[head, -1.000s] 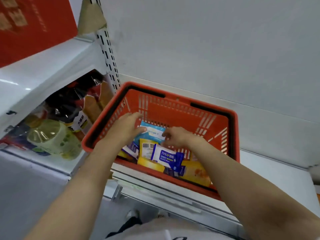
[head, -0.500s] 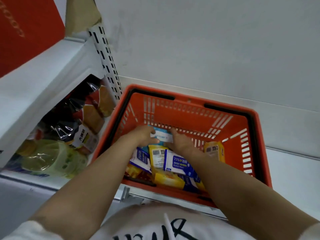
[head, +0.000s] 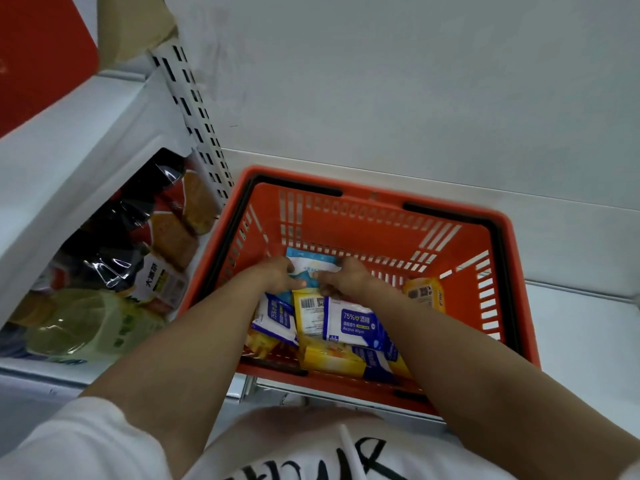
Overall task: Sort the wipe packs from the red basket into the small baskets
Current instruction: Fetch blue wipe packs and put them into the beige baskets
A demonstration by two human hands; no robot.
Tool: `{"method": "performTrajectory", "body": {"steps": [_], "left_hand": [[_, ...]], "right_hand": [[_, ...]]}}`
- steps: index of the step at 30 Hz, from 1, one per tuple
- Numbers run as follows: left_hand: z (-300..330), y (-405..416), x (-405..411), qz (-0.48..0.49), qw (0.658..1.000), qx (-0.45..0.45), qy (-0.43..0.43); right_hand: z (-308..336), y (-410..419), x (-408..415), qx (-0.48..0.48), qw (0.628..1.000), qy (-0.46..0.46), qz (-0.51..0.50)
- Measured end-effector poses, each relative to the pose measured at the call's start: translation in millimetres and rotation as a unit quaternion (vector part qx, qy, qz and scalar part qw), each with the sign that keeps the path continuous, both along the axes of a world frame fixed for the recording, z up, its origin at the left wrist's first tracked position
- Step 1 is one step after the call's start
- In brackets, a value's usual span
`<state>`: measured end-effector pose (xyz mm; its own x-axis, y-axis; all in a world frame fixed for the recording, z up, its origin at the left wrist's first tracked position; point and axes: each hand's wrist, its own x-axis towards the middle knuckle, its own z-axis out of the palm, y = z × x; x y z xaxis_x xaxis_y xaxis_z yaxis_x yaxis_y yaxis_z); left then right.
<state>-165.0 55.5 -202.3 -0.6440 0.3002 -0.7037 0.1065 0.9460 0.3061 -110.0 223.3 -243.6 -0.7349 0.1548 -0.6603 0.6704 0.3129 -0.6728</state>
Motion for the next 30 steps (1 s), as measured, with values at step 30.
{"method": "performTrajectory", "body": {"steps": [30], "left_hand": [[44, 5, -11, 0.214, 0.938, 0.242, 0.125]], "right_hand": [[78, 51, 20, -0.041, 0.968, 0.144, -0.201]]}}
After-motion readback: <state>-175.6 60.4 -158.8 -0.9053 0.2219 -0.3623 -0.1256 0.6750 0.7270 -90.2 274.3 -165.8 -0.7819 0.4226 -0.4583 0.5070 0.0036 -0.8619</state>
